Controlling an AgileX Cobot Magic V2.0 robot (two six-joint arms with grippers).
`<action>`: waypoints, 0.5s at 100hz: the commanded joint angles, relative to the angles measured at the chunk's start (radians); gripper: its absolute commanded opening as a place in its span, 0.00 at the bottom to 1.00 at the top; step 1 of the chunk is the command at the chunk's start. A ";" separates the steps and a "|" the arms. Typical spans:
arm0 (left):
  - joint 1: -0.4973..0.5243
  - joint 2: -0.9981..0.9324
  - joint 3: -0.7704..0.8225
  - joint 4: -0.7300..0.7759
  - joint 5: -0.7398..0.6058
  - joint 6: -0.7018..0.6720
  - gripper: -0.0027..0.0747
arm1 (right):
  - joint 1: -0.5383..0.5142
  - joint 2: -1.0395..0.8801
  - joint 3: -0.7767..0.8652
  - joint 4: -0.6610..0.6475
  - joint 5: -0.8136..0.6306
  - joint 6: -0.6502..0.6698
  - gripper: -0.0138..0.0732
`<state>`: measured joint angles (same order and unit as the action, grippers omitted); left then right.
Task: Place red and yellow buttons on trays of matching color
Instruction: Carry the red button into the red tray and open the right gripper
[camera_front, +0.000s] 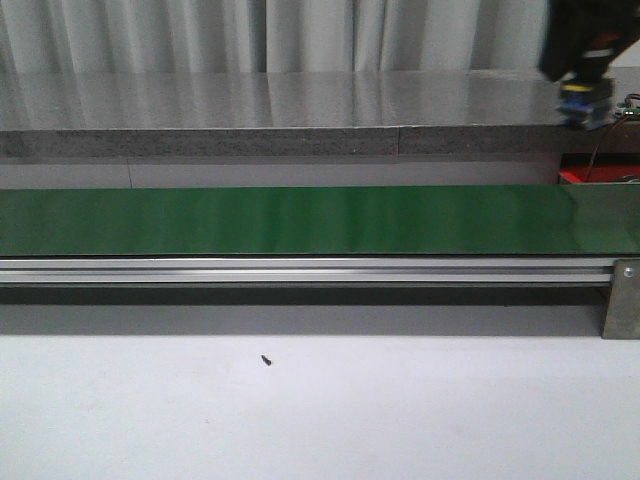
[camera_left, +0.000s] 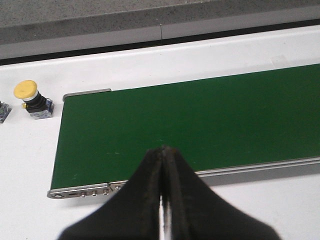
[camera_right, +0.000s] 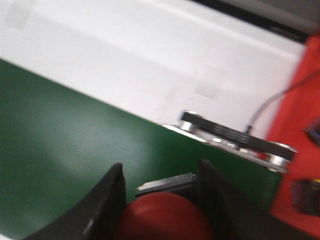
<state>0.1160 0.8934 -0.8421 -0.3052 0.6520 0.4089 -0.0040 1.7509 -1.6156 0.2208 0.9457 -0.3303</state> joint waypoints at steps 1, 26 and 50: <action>-0.006 -0.008 -0.027 -0.023 -0.066 0.001 0.01 | -0.106 -0.065 -0.037 0.013 -0.045 0.000 0.22; -0.006 -0.008 -0.027 -0.023 -0.066 0.001 0.01 | -0.355 -0.056 -0.037 0.081 -0.174 -0.001 0.22; -0.006 -0.008 -0.027 -0.023 -0.066 0.001 0.01 | -0.395 0.027 -0.037 0.081 -0.336 -0.036 0.22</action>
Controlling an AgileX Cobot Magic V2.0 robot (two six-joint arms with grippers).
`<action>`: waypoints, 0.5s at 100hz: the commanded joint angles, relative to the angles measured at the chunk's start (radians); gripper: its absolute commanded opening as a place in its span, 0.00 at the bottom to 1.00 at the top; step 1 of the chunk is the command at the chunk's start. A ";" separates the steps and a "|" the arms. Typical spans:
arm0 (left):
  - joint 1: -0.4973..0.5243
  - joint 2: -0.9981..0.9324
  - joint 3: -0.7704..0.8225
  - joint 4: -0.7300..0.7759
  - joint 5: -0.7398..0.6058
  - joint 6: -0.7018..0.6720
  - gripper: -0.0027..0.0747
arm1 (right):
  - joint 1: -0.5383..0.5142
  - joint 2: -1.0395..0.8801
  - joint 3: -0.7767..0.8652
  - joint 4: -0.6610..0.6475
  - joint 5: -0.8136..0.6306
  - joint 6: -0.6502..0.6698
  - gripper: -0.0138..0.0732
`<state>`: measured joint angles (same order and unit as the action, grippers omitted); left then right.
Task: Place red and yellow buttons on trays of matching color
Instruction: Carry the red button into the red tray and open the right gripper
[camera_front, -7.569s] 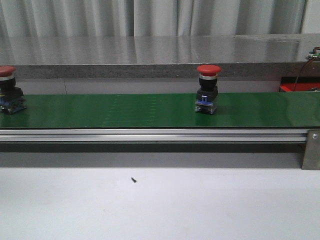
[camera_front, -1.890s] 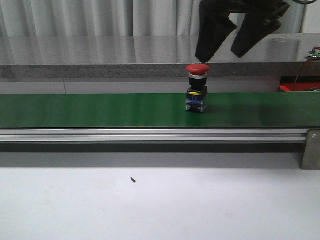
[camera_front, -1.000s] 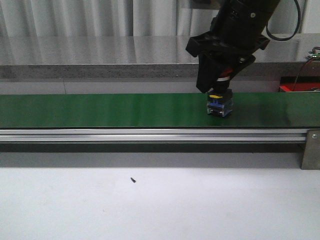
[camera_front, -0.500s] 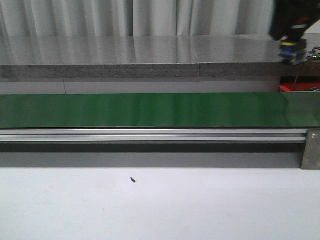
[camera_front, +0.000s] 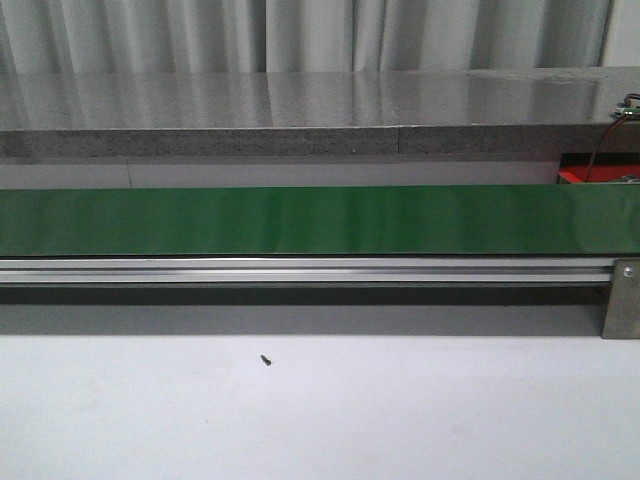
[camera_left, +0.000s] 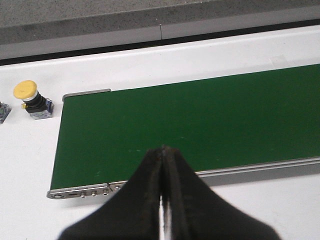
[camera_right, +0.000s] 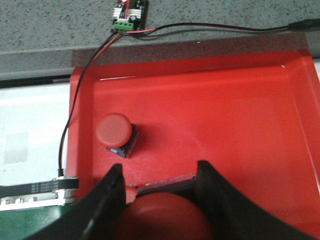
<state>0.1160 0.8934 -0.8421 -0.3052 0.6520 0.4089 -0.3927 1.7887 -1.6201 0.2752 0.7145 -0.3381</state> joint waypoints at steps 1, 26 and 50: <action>-0.006 -0.008 -0.027 -0.023 -0.066 0.001 0.01 | -0.006 -0.003 -0.032 0.026 -0.109 -0.030 0.22; -0.006 -0.008 -0.027 -0.023 -0.066 0.001 0.01 | -0.006 0.124 -0.032 0.029 -0.223 -0.035 0.22; -0.006 -0.008 -0.027 -0.023 -0.066 0.001 0.01 | -0.006 0.216 -0.032 0.061 -0.252 -0.035 0.22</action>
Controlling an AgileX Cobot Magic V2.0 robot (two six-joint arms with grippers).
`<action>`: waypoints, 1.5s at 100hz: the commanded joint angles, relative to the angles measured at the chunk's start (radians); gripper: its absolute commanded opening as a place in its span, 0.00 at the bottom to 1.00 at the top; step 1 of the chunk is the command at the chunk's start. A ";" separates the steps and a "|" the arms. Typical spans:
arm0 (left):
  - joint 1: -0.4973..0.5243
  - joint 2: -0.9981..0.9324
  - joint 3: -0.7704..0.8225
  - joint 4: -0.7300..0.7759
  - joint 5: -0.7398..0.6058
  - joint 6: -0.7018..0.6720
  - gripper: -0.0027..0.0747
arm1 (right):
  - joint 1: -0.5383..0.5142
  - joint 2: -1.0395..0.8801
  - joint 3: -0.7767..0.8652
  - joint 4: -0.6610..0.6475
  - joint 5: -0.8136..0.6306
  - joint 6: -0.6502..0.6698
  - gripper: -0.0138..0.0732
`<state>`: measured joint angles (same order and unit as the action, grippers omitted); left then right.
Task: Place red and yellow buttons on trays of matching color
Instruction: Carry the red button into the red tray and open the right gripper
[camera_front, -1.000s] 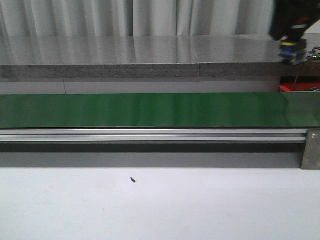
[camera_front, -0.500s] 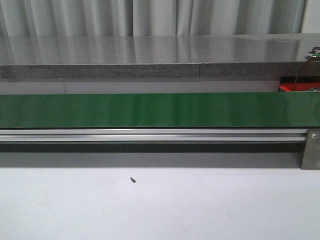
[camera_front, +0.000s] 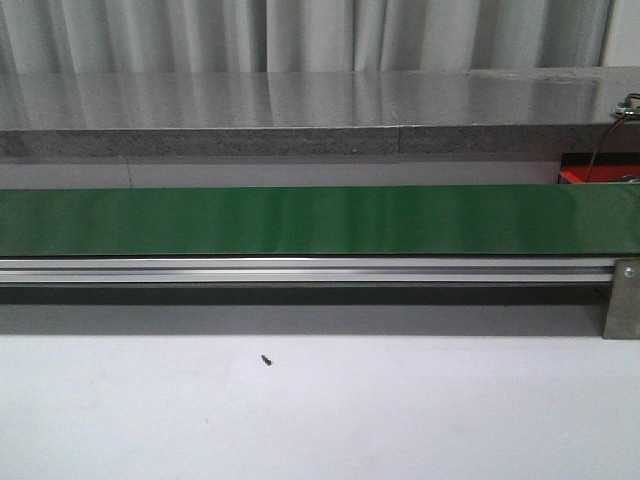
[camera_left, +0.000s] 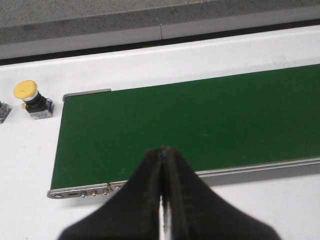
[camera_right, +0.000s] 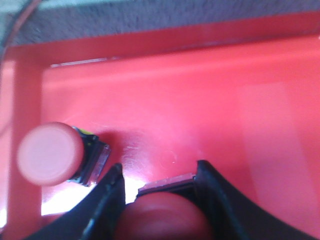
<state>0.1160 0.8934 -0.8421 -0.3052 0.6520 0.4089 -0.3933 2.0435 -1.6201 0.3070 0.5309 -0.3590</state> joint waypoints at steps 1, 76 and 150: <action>-0.006 -0.008 -0.027 -0.023 -0.066 0.001 0.01 | -0.005 -0.035 -0.032 0.031 -0.070 -0.014 0.22; -0.006 -0.008 -0.027 -0.023 -0.066 0.001 0.01 | -0.005 0.047 -0.032 0.100 -0.087 -0.014 0.37; -0.006 -0.008 -0.027 -0.023 -0.066 0.001 0.01 | -0.016 -0.018 -0.057 0.100 -0.071 -0.014 0.69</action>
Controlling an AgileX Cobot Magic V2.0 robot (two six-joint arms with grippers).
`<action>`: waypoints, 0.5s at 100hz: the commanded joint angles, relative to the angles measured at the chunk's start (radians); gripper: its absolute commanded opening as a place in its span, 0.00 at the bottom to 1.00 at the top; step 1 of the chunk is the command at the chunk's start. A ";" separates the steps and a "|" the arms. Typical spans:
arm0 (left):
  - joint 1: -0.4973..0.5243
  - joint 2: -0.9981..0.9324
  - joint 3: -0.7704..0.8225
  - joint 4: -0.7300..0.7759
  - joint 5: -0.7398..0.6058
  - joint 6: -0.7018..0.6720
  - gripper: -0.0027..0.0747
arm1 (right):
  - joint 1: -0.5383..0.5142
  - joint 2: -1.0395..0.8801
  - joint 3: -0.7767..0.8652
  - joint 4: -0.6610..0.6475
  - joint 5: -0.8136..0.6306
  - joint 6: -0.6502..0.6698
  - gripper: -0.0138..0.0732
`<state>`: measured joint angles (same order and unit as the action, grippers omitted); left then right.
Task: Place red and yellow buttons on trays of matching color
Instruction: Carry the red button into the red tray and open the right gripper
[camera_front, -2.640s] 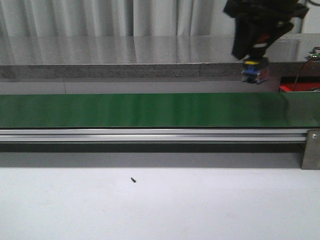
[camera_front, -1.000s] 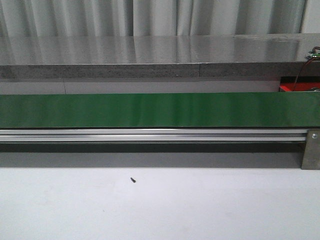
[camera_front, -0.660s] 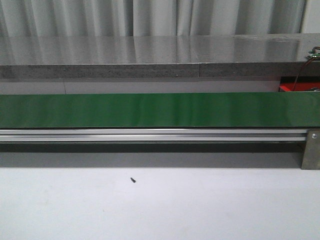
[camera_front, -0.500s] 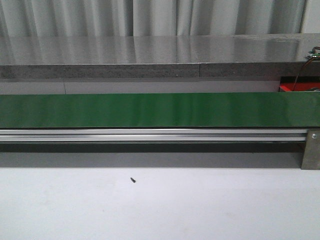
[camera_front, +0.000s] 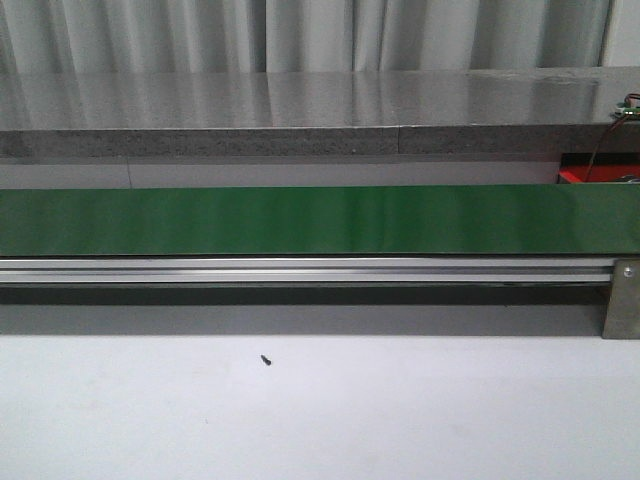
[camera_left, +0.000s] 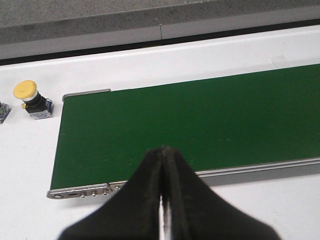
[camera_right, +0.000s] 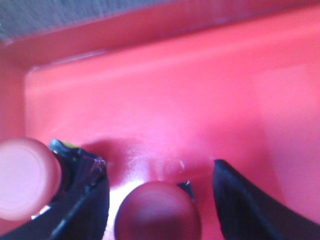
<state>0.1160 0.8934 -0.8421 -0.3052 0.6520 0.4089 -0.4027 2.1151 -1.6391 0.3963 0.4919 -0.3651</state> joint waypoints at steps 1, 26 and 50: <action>-0.006 -0.008 -0.027 -0.023 -0.066 0.001 0.01 | -0.006 -0.091 -0.038 0.011 -0.032 -0.008 0.69; -0.006 -0.008 -0.027 -0.023 -0.066 0.001 0.01 | -0.006 -0.154 -0.048 0.011 0.025 -0.008 0.69; -0.006 -0.008 -0.027 -0.023 -0.066 0.001 0.01 | 0.009 -0.285 -0.042 0.011 0.115 -0.028 0.69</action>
<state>0.1160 0.8934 -0.8421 -0.3052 0.6520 0.4089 -0.3999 1.9444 -1.6481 0.3963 0.6178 -0.3735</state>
